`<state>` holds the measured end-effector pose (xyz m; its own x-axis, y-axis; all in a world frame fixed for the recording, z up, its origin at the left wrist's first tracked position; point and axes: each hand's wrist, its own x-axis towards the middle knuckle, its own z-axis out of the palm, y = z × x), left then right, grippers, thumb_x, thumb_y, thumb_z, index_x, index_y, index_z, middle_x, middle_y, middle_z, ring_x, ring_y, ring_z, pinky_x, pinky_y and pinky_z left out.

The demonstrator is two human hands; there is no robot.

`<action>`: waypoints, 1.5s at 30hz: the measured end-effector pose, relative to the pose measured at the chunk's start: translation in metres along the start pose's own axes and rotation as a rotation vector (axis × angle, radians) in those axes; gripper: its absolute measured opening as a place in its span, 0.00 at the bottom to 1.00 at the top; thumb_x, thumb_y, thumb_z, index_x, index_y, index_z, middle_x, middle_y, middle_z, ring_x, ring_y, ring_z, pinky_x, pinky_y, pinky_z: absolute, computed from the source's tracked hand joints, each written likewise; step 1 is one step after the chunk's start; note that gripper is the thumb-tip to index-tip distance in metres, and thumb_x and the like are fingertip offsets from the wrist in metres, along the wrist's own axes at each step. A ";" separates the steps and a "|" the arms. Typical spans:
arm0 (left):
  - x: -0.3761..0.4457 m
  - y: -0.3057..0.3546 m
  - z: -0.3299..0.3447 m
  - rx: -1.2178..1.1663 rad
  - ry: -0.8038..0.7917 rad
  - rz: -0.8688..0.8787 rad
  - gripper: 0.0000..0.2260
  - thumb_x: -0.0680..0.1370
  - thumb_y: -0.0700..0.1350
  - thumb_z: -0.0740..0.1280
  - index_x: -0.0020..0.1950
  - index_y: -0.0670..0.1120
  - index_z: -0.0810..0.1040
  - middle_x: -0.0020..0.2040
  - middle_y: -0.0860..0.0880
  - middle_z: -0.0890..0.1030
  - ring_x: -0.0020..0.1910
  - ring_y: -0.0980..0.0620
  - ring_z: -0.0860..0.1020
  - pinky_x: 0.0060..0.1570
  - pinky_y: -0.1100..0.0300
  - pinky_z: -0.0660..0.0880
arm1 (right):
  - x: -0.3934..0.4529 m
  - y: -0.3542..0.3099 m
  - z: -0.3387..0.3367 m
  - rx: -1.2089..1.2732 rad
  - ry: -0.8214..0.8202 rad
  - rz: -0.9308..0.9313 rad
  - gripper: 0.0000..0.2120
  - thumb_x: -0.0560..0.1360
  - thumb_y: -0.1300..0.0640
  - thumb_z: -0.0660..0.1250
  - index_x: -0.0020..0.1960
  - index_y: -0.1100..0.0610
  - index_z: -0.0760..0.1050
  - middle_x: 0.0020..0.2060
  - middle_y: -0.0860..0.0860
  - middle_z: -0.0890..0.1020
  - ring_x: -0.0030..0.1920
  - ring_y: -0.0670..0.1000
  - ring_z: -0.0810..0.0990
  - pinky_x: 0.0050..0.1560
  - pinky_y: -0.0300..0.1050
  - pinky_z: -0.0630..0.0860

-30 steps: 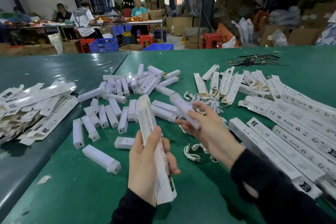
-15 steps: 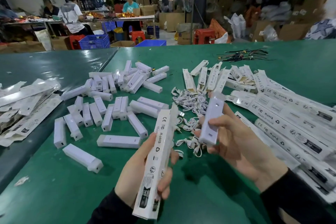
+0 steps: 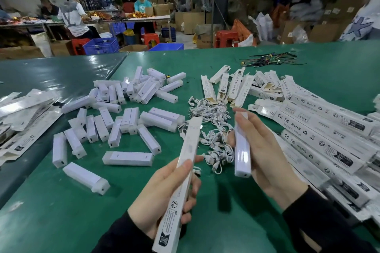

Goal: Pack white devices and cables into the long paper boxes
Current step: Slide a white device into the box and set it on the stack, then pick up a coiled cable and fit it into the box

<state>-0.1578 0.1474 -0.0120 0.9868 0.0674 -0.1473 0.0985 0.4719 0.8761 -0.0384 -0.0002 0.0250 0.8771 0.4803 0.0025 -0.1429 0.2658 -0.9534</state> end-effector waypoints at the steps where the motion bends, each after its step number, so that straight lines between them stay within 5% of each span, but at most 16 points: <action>1: 0.000 0.000 0.001 0.007 -0.001 -0.003 0.17 0.71 0.53 0.69 0.57 0.47 0.80 0.33 0.45 0.72 0.22 0.53 0.66 0.20 0.66 0.67 | 0.001 0.000 0.000 -0.010 0.009 -0.004 0.23 0.63 0.39 0.71 0.55 0.47 0.80 0.32 0.44 0.81 0.32 0.43 0.78 0.30 0.33 0.74; 6: 0.000 0.002 0.002 -0.004 0.016 -0.011 0.14 0.77 0.53 0.67 0.56 0.46 0.80 0.33 0.45 0.73 0.22 0.53 0.65 0.20 0.66 0.67 | 0.001 0.002 -0.002 -0.097 0.038 0.010 0.19 0.67 0.35 0.66 0.48 0.47 0.83 0.30 0.45 0.78 0.30 0.42 0.76 0.27 0.34 0.73; 14: 0.000 0.002 0.001 -0.005 0.030 -0.036 0.17 0.74 0.51 0.66 0.56 0.41 0.78 0.32 0.43 0.73 0.20 0.52 0.65 0.19 0.66 0.67 | 0.009 0.000 -0.014 0.011 0.153 0.019 0.12 0.79 0.51 0.64 0.56 0.53 0.82 0.25 0.46 0.75 0.23 0.43 0.70 0.23 0.34 0.70; 21: -0.002 0.000 0.002 0.073 -0.065 -0.073 0.19 0.72 0.52 0.67 0.57 0.41 0.77 0.32 0.43 0.73 0.20 0.52 0.66 0.19 0.66 0.67 | 0.011 -0.004 -0.018 -0.020 0.282 -0.303 0.18 0.78 0.60 0.65 0.67 0.53 0.74 0.42 0.57 0.85 0.37 0.51 0.84 0.38 0.39 0.81; 33: -0.004 -0.001 0.001 0.101 -0.179 -0.102 0.22 0.73 0.50 0.67 0.61 0.38 0.72 0.33 0.41 0.74 0.19 0.52 0.68 0.19 0.66 0.69 | 0.015 0.001 -0.022 -0.113 0.149 -0.196 0.13 0.78 0.60 0.67 0.62 0.52 0.79 0.31 0.48 0.82 0.27 0.48 0.77 0.30 0.36 0.76; 45: -0.006 -0.001 0.000 0.163 -0.274 -0.051 0.20 0.77 0.45 0.64 0.63 0.35 0.66 0.35 0.40 0.76 0.20 0.53 0.71 0.19 0.65 0.70 | 0.009 -0.008 -0.027 -0.437 -0.267 -0.207 0.16 0.71 0.48 0.68 0.58 0.43 0.82 0.36 0.55 0.82 0.35 0.49 0.75 0.36 0.38 0.76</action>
<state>-0.1640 0.1469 -0.0118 0.9758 -0.2021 -0.0832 0.1460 0.3196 0.9362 -0.0172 -0.0211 0.0247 0.7116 0.6655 0.2252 0.2732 0.0331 -0.9614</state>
